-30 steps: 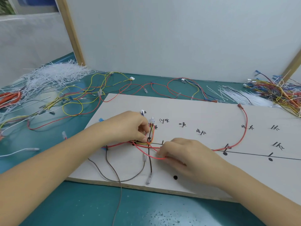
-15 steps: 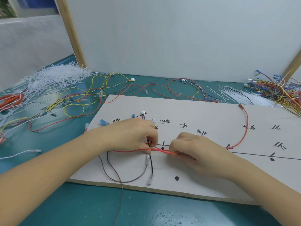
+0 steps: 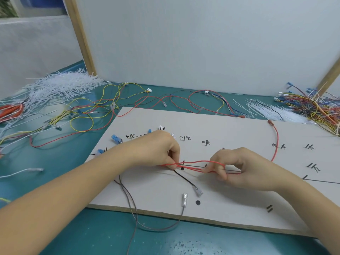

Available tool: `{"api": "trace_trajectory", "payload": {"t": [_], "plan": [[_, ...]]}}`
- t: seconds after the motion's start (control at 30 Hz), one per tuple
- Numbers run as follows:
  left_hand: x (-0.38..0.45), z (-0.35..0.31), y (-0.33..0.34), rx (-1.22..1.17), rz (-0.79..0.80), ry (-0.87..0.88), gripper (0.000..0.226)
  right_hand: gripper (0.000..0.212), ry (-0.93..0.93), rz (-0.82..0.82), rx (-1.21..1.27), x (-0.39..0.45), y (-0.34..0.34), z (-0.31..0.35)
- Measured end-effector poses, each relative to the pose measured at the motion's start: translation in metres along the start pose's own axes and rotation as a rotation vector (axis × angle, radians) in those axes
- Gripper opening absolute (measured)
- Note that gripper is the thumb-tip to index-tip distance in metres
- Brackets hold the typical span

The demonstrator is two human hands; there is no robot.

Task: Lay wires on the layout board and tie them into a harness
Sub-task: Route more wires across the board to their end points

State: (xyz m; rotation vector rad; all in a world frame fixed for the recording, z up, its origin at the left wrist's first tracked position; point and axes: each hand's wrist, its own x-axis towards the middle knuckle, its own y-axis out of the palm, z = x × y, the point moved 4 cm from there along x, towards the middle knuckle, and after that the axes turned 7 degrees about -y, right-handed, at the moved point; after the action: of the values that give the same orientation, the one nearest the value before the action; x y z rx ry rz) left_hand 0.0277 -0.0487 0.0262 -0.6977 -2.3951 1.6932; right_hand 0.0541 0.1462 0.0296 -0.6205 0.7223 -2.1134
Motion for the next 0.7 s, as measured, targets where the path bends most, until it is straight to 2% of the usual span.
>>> {"api": "trace_trajectory", "payload": {"t": [0.1,0.27,0.4,0.53,0.7], "plan": [[0.003,-0.003,-0.001,-0.016,0.045,-0.024,0.017,0.026,-0.006,0.041,0.089,-0.003,0.002,0.003],[0.008,-0.010,-0.007,0.026,0.139,0.003,0.006,0.025,0.045,-0.017,0.199,-0.003,0.011,0.004],[0.008,-0.009,-0.005,0.043,0.119,0.015,0.005,0.025,0.048,-0.027,0.238,0.003,0.020,0.008],[0.010,-0.006,-0.002,-0.009,0.117,-0.028,0.004,0.012,0.080,-0.055,0.118,0.004,0.019,0.008],[0.010,-0.001,0.000,-0.111,0.162,-0.060,0.014,0.015,0.082,0.020,0.279,-0.001,0.020,0.010]]}}
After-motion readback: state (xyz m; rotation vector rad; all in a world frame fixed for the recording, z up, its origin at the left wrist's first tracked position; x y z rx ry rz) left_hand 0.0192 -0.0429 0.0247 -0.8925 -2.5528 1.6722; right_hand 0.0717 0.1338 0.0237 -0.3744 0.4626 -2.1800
